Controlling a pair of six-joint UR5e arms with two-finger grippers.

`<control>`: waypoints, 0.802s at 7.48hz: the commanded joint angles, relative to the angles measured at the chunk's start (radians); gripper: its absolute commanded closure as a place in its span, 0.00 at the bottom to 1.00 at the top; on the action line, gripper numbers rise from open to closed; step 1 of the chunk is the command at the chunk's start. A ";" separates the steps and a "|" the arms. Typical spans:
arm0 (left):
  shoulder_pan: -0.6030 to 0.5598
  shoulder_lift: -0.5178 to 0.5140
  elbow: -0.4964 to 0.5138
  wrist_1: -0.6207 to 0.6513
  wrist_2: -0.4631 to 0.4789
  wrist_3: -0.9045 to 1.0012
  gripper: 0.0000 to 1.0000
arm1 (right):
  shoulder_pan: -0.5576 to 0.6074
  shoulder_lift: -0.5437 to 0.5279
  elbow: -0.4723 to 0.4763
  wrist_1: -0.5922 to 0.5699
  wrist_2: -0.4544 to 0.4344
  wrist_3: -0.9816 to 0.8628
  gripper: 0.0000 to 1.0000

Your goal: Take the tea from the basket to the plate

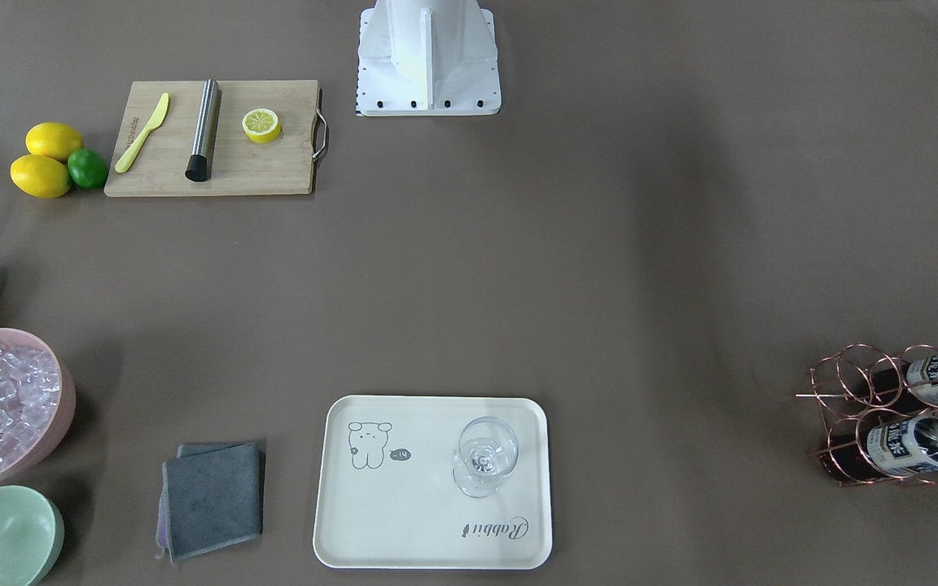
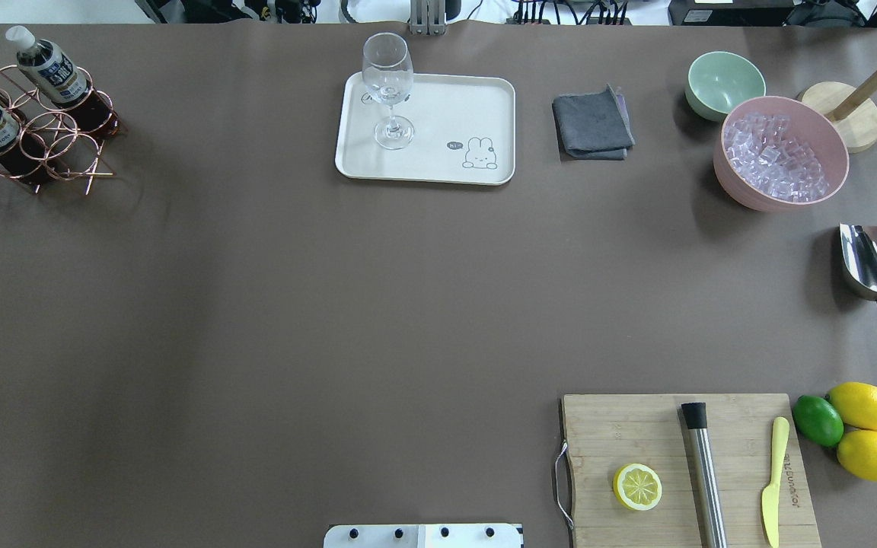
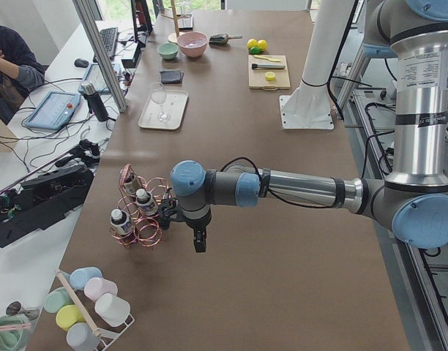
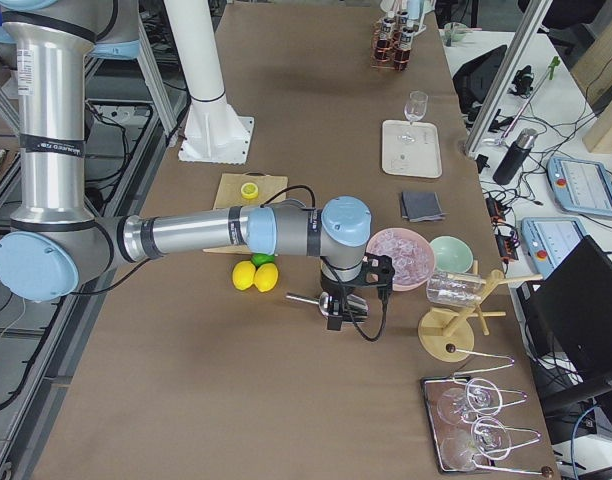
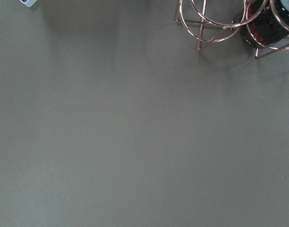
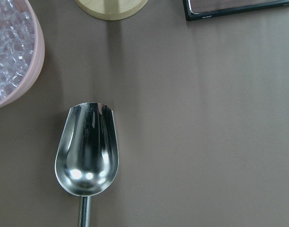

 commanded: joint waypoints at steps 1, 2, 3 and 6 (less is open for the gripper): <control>0.000 -0.002 0.002 0.000 -0.001 0.000 0.02 | -0.016 0.005 -0.002 0.000 0.000 -0.002 0.00; 0.000 -0.005 0.002 -0.002 -0.001 0.000 0.02 | -0.020 0.006 -0.002 0.000 -0.001 -0.002 0.00; 0.000 -0.003 0.003 -0.003 0.000 0.000 0.02 | -0.020 0.012 -0.002 0.000 -0.001 0.001 0.00; 0.002 -0.008 0.008 -0.009 -0.003 0.000 0.02 | -0.048 0.018 -0.014 0.000 -0.004 0.007 0.00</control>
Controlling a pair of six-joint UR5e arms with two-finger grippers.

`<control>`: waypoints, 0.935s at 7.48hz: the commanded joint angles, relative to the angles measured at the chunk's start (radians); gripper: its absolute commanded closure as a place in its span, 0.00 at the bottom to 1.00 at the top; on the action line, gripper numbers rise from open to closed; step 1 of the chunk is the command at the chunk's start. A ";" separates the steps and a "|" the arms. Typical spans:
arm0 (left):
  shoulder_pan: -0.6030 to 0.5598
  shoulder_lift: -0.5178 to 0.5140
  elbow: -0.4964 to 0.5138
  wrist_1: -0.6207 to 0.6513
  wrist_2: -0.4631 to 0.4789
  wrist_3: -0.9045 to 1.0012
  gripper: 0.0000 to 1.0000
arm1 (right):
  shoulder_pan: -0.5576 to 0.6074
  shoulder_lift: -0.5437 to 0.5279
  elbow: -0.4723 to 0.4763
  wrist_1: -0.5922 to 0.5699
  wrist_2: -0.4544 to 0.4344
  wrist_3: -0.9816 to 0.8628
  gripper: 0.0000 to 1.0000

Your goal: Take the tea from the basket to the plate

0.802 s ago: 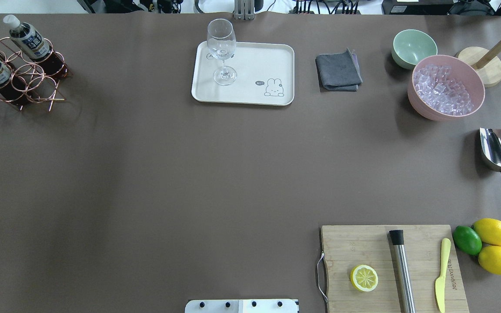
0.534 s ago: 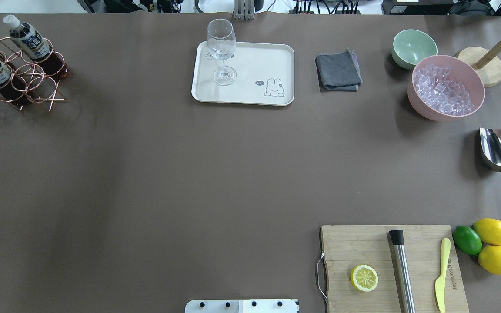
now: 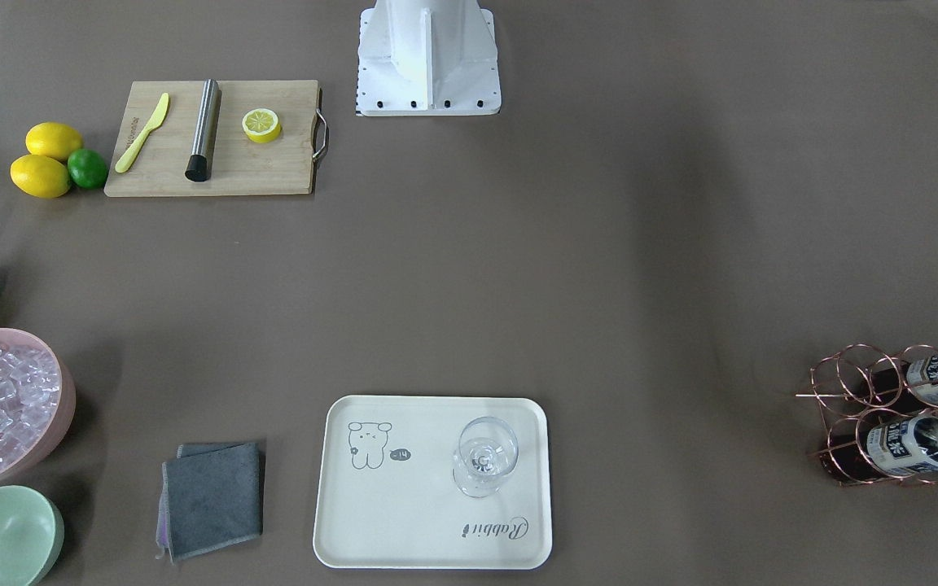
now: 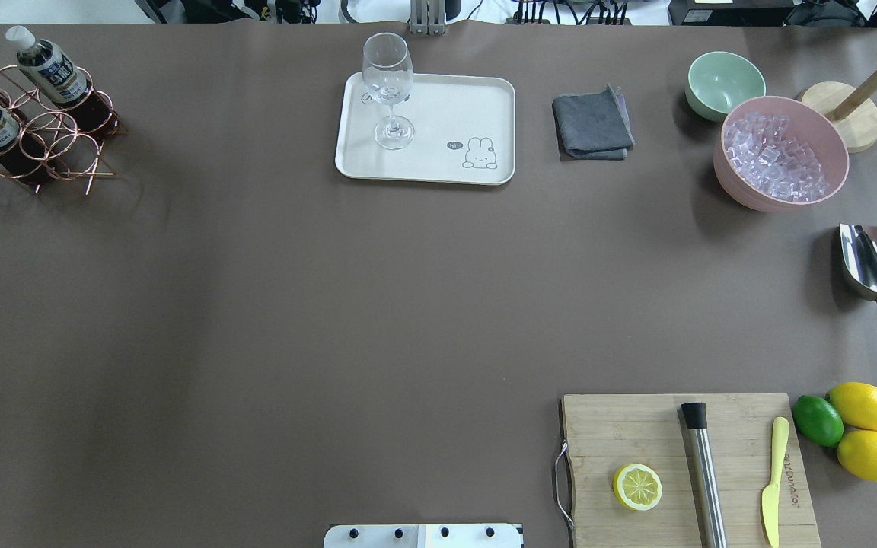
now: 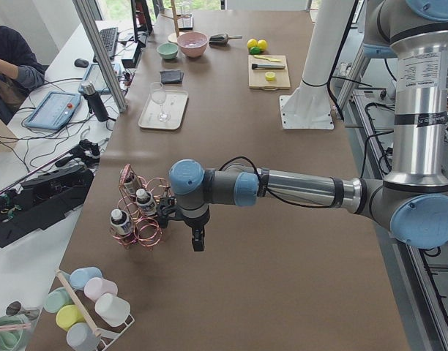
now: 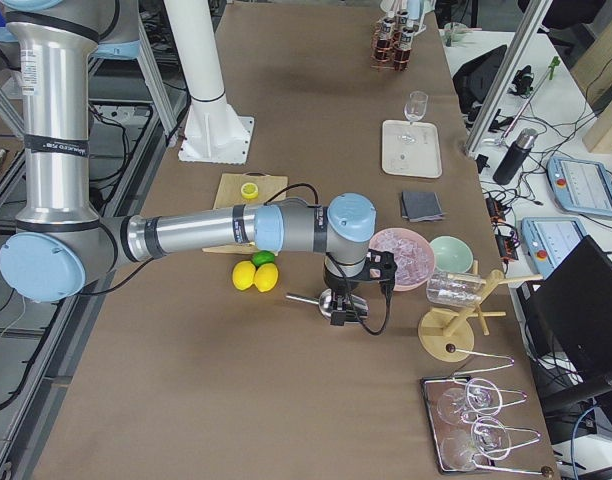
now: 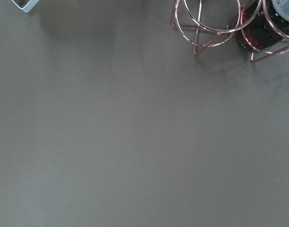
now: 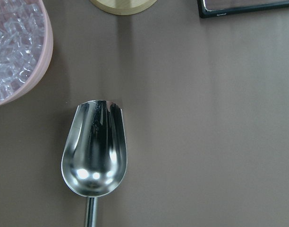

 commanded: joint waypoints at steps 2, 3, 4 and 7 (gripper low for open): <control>0.002 -0.004 0.004 -0.004 0.004 0.002 0.02 | -0.012 0.012 -0.016 0.000 -0.001 0.001 0.00; 0.002 0.000 0.007 0.001 0.008 0.002 0.02 | -0.012 0.012 -0.016 0.000 -0.001 0.000 0.00; 0.001 0.006 0.010 -0.001 0.008 0.002 0.02 | -0.012 0.012 -0.015 0.000 -0.001 0.000 0.00; 0.001 0.005 0.001 -0.001 0.005 0.000 0.02 | -0.012 0.012 -0.015 0.000 -0.001 0.000 0.00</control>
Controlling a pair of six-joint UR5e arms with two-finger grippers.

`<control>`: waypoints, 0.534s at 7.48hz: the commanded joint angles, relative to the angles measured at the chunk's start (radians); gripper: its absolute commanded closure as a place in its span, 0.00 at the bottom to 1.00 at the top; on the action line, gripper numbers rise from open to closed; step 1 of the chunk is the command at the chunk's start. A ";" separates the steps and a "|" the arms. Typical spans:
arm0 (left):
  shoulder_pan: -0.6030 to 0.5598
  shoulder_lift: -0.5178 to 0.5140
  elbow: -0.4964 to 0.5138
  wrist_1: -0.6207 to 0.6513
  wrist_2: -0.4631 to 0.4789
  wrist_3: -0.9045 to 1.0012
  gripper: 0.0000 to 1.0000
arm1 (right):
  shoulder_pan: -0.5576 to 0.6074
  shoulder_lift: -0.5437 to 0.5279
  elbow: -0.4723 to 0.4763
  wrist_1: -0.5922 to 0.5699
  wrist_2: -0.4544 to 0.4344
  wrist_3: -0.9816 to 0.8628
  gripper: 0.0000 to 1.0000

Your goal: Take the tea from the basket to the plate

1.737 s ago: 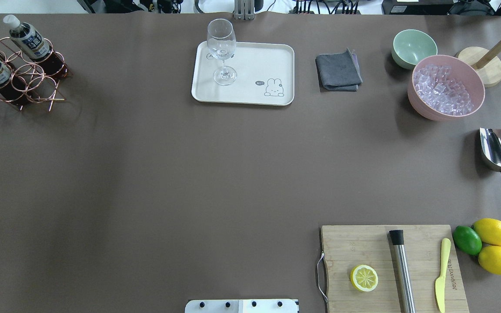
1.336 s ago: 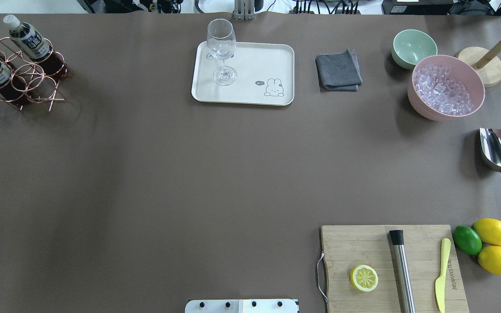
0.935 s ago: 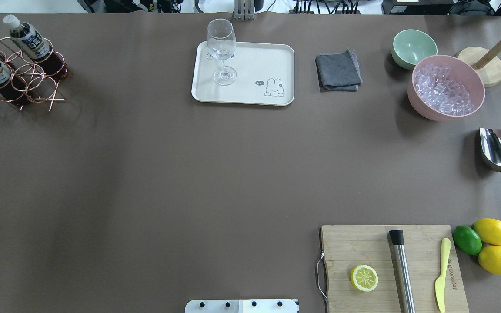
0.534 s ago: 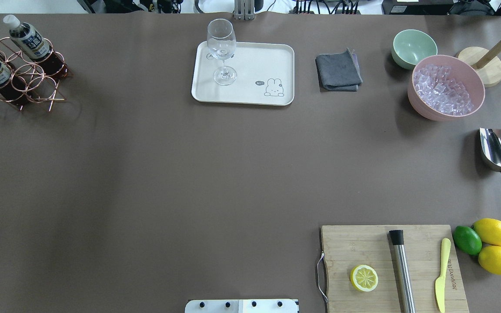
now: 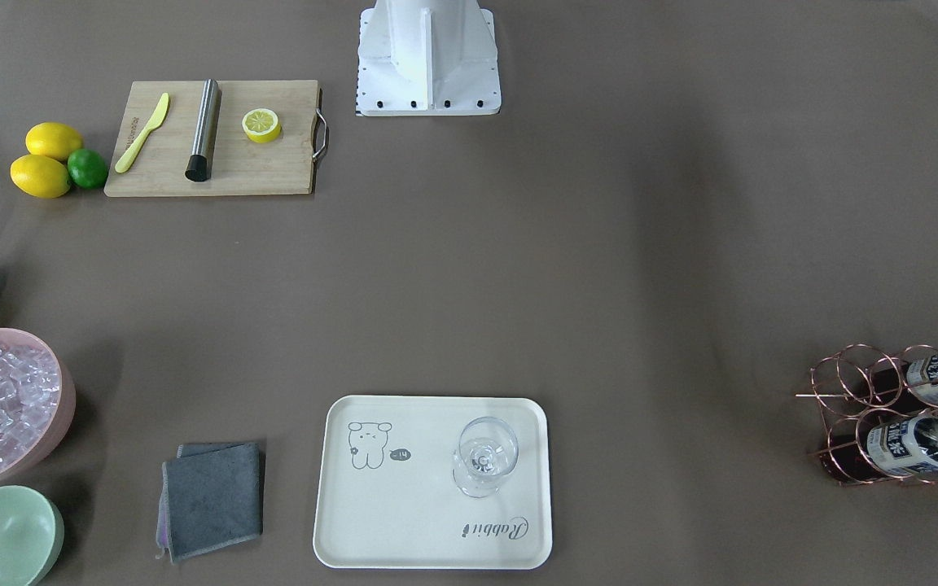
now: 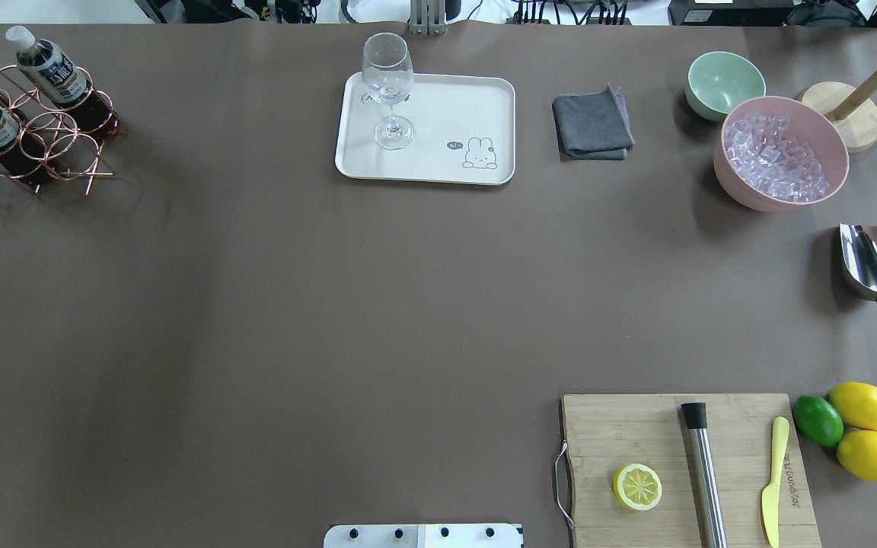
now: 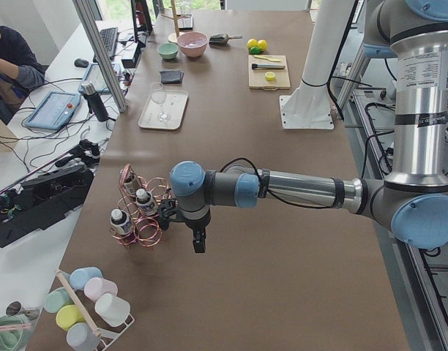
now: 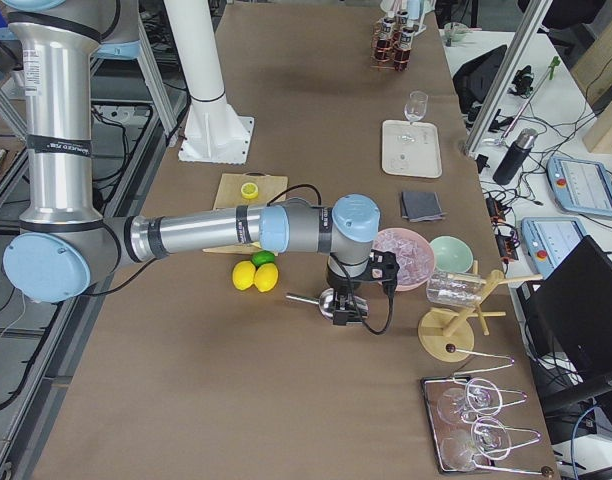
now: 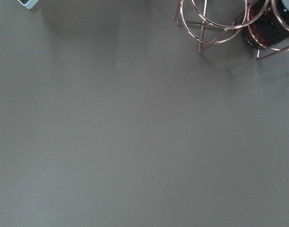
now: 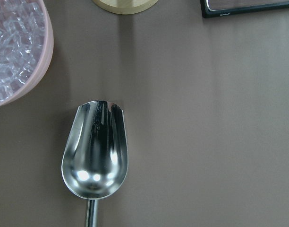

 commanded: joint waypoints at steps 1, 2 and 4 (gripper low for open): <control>0.000 -0.001 0.004 -0.003 0.001 0.001 0.02 | 0.000 -0.001 -0.003 0.000 -0.002 0.000 0.00; 0.000 0.001 0.006 -0.005 0.000 0.000 0.02 | 0.000 0.000 -0.003 0.000 -0.008 0.000 0.00; 0.000 0.001 0.001 -0.033 0.001 0.001 0.02 | 0.000 0.002 -0.006 0.000 -0.009 0.000 0.00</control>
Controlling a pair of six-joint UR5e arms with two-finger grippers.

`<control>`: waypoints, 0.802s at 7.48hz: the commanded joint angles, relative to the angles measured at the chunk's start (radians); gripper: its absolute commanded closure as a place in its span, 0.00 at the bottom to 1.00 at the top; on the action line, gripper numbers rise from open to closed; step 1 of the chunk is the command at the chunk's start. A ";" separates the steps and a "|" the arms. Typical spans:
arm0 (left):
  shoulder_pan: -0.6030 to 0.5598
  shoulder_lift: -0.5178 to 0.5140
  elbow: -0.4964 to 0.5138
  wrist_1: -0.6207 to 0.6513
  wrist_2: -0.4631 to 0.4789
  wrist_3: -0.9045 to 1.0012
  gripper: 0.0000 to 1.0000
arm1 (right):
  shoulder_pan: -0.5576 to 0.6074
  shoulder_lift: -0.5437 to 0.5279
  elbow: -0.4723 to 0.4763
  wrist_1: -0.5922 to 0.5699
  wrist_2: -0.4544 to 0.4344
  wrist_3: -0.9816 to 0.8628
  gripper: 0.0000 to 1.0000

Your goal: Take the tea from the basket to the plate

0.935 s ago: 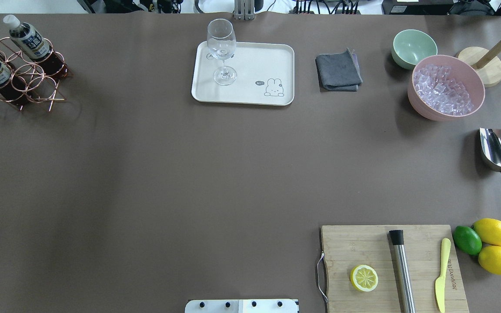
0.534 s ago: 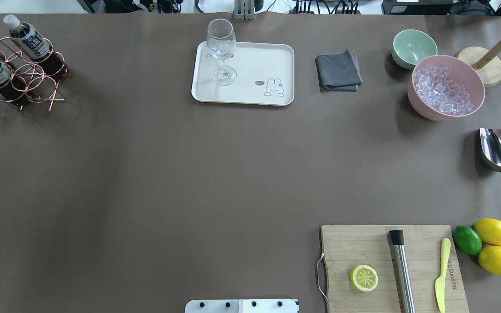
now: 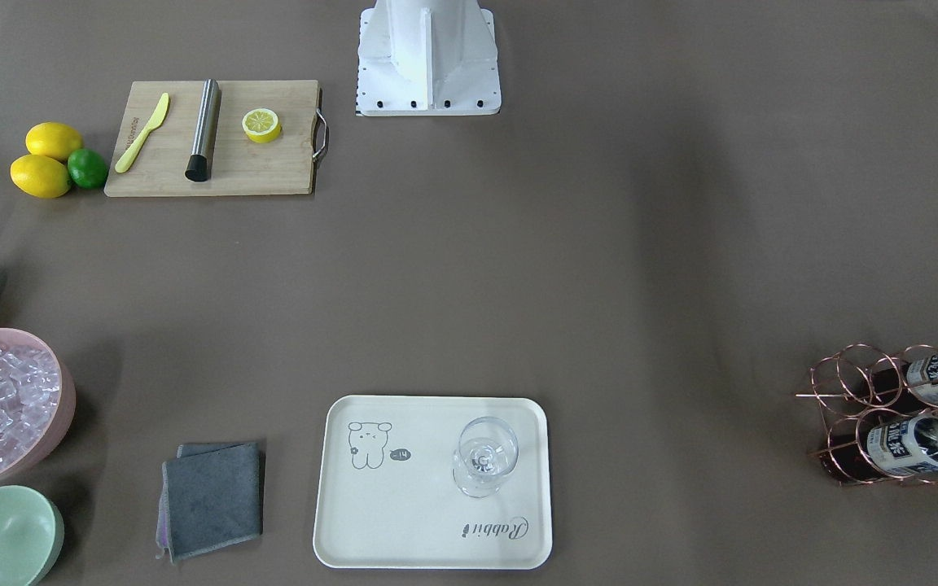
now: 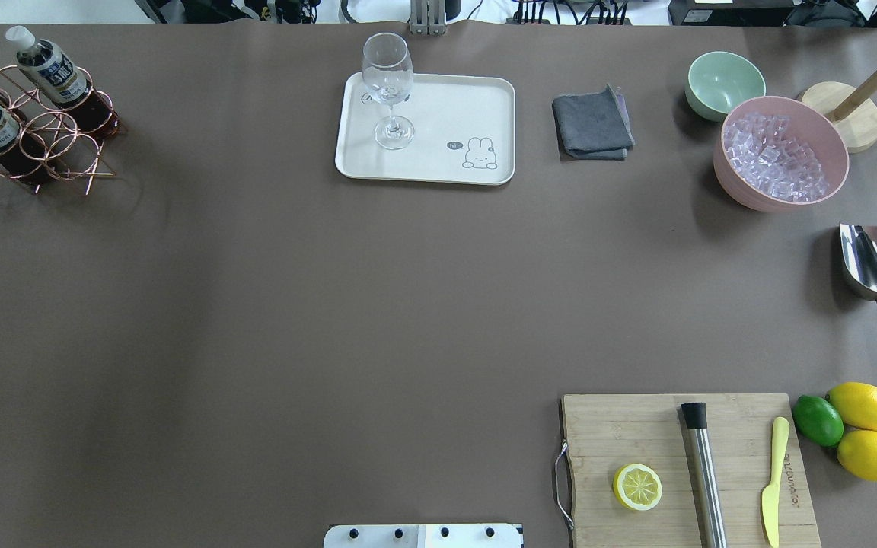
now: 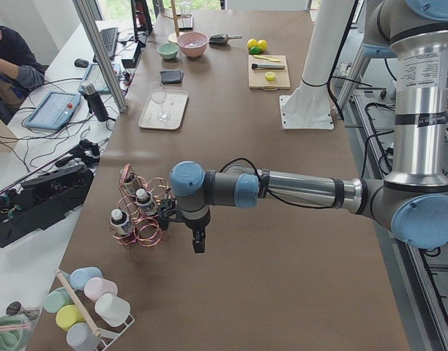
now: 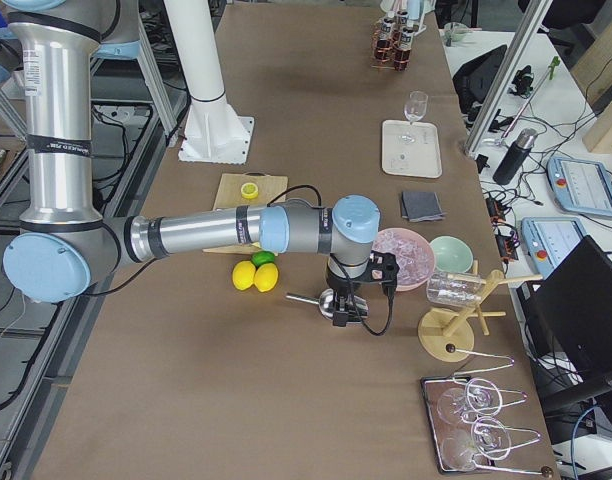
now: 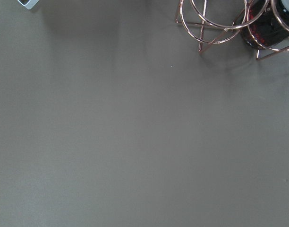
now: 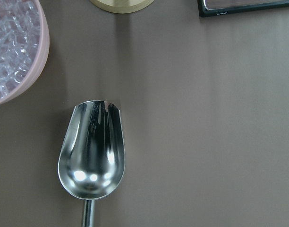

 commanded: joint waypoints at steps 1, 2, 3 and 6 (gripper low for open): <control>-0.002 0.006 0.000 -0.066 0.001 -0.001 0.02 | 0.002 0.002 -0.005 0.000 -0.001 -0.001 0.00; -0.002 0.017 -0.001 -0.069 -0.001 -0.001 0.02 | 0.000 0.002 -0.005 0.000 -0.002 -0.001 0.00; -0.002 0.017 0.003 -0.071 -0.001 -0.001 0.02 | 0.002 0.002 -0.005 0.000 -0.002 0.001 0.00; 0.000 0.017 0.019 -0.071 -0.004 -0.002 0.02 | 0.008 0.002 -0.005 0.000 -0.001 -0.001 0.00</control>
